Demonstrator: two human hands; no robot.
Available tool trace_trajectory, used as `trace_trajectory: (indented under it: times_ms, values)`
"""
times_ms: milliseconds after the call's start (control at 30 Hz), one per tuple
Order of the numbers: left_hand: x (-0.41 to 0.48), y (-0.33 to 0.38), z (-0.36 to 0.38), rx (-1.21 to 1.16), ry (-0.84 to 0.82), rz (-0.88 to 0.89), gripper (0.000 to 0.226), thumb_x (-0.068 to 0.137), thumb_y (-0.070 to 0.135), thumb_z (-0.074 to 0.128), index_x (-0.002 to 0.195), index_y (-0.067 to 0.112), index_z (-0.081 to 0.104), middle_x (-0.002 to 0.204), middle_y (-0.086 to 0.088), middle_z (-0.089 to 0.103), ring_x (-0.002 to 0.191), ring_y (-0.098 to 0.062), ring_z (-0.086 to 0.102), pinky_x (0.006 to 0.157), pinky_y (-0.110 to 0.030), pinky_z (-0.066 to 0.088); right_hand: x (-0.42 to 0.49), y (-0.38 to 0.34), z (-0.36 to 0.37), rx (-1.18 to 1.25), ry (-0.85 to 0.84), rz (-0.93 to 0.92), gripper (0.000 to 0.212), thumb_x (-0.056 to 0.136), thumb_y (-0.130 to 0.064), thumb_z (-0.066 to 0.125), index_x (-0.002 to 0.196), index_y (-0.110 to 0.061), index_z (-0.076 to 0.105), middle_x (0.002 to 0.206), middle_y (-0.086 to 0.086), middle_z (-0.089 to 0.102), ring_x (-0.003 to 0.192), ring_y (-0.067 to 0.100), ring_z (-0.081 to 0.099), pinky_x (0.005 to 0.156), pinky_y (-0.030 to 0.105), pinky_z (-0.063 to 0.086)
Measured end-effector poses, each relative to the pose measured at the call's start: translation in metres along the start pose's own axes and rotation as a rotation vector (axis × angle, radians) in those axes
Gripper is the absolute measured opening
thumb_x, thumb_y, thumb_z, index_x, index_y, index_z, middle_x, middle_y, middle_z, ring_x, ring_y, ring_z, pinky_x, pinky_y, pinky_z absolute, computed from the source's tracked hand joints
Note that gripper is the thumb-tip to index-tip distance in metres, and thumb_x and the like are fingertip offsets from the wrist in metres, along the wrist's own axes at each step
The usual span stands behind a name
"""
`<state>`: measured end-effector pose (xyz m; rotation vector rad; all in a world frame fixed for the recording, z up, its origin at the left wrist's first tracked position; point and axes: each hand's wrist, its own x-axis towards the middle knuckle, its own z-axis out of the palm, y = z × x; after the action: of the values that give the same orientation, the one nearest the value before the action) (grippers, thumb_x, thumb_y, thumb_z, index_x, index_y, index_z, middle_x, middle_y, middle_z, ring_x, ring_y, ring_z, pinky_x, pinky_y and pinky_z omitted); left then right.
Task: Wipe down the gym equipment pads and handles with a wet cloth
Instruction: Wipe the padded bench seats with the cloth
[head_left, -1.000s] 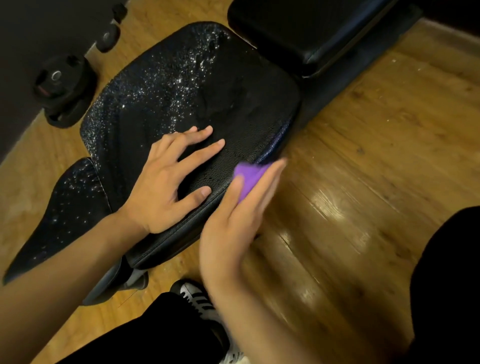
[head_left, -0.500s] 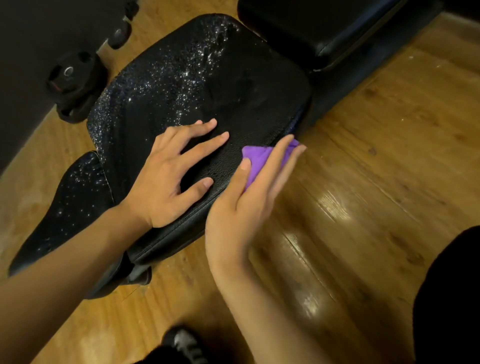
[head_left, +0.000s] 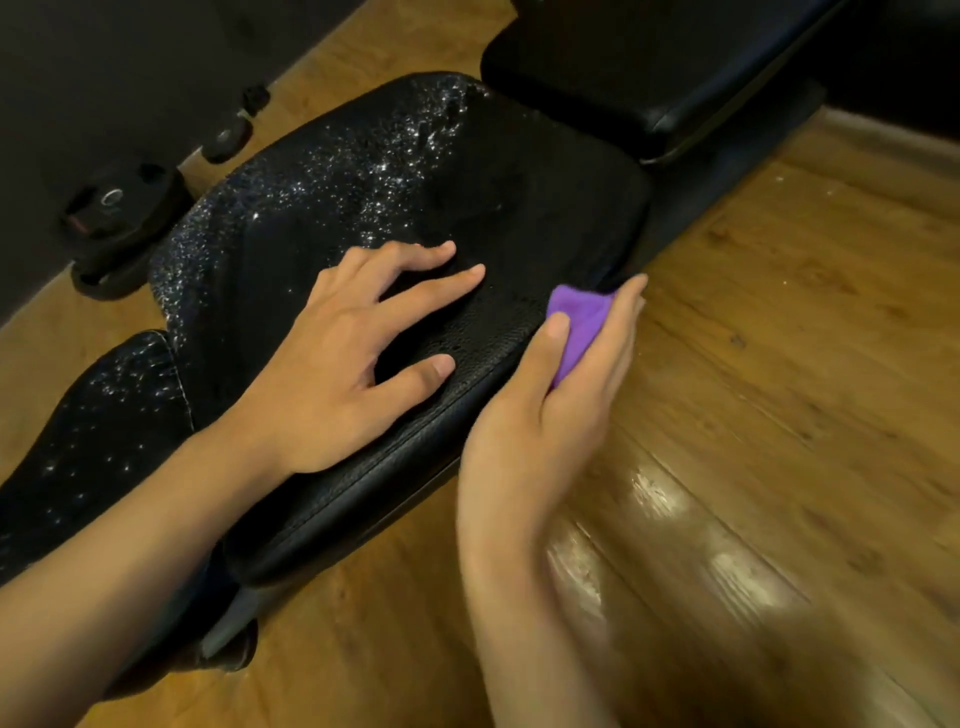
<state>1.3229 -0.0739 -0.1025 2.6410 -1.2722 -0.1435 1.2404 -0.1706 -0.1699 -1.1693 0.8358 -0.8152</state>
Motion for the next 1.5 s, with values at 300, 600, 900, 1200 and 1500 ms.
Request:
trace_trajectory:
  times_ms: [300,600,900,1200,1500]
  values:
    - [-0.005,-0.007,0.003,-0.052,0.024,0.041,0.064,0.096,0.06,0.042,0.154,0.034,0.047,0.157,0.008,0.042,0.137,-0.016,0.038,0.116,-0.055,0.03,0.141,-0.004,0.007,0.052,-0.111,0.064,0.061,0.096,-0.045,0.045,0.154,-0.026,0.045,0.146,-0.006,0.056,0.133,0.011,0.05,0.119,0.036,0.036]
    - [-0.007,-0.006,-0.001,-0.088,0.014,0.042,0.06,0.096,0.055,0.047,0.151,0.033,0.05,0.157,0.007,0.044,0.142,-0.019,0.041,0.117,-0.056,0.028,-0.057,0.011,0.005,0.03,-0.099,-0.218,0.057,0.108,-0.03,0.037,0.162,-0.028,0.018,0.172,-0.004,0.004,0.156,0.006,0.011,0.116,0.009,0.02]
    - [-0.007,-0.002,-0.001,-0.107,0.025,0.058,0.058,0.096,0.056,0.051,0.148,0.03,0.054,0.152,0.005,0.049,0.138,-0.024,0.045,0.116,-0.054,0.03,0.016,0.004,0.018,-0.057,-0.048,-0.193,0.053,0.105,-0.023,0.043,0.158,-0.024,0.036,0.171,0.001,0.014,0.157,0.017,0.013,0.125,0.035,0.022]
    - [-0.009,-0.014,-0.004,-0.1,-0.044,0.124,0.051,0.103,0.045,0.045,0.151,0.03,0.049,0.16,0.006,0.042,0.146,-0.02,0.036,0.122,-0.055,0.024,0.069,-0.005,0.009,-0.088,-0.067,-0.159,0.051,0.104,-0.02,0.042,0.155,-0.021,0.043,0.168,0.001,0.026,0.156,0.015,0.015,0.127,0.037,0.019]
    - [-0.013,-0.015,-0.002,-0.12,0.017,0.154,0.05,0.103,0.041,0.046,0.15,0.024,0.052,0.16,0.003,0.044,0.15,-0.016,0.036,0.123,-0.049,0.027,-0.092,0.014,0.024,-0.076,0.08,-0.207,0.057,0.103,-0.031,0.037,0.158,-0.038,0.025,0.17,-0.014,0.007,0.155,0.005,0.017,0.116,0.04,0.041]
